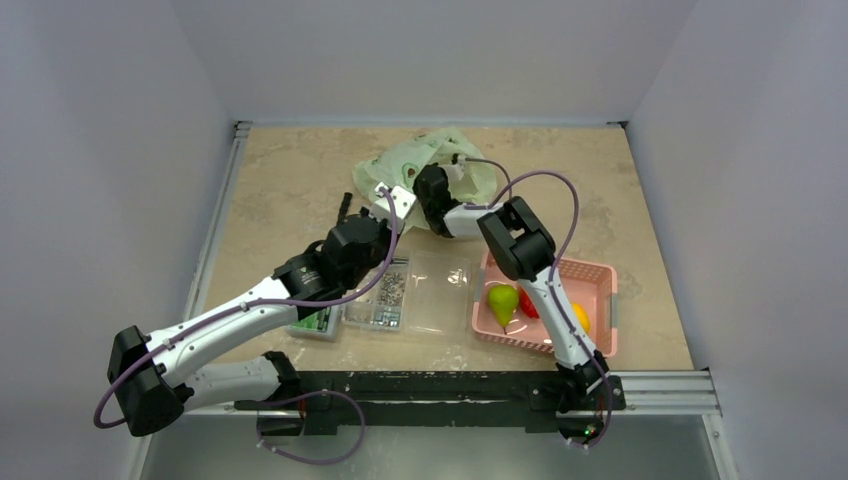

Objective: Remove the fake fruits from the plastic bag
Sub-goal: Take out the fake fruit from the plastic bag.

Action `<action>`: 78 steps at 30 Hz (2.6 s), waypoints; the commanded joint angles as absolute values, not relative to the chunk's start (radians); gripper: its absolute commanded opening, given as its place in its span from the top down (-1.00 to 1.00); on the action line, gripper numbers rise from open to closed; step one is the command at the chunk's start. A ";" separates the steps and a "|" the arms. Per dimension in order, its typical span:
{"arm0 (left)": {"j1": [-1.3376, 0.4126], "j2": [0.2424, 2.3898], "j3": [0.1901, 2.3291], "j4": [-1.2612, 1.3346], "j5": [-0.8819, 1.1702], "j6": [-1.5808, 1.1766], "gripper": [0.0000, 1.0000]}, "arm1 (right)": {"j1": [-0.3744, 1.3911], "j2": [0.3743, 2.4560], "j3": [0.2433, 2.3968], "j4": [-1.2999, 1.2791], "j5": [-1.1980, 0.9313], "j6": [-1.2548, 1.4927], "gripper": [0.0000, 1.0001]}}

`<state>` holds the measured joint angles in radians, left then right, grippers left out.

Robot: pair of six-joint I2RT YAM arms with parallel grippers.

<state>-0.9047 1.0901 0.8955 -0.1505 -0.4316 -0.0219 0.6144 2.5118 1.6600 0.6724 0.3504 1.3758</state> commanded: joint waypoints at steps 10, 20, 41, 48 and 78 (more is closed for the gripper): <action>-0.910 1.063 0.914 -0.120 -0.416 -0.018 1.00 | 0.647 2.704 2.010 0.323 0.557 1.466 -0.20; -0.910 1.049 0.916 -0.121 -0.426 -0.015 1.00 | 0.648 2.763 2.131 0.299 0.538 1.435 0.78; -0.907 1.055 0.892 -0.089 -0.519 -0.004 1.00 | 0.650 2.119 1.308 0.722 0.462 1.301 1.00; -0.907 1.066 0.892 -0.088 -0.527 -0.004 1.00 | 0.652 1.961 1.114 0.737 0.402 1.234 1.00; -0.907 1.098 0.932 -0.142 -0.500 0.012 1.00 | 0.648 1.093 0.998 -0.282 0.608 0.732 1.00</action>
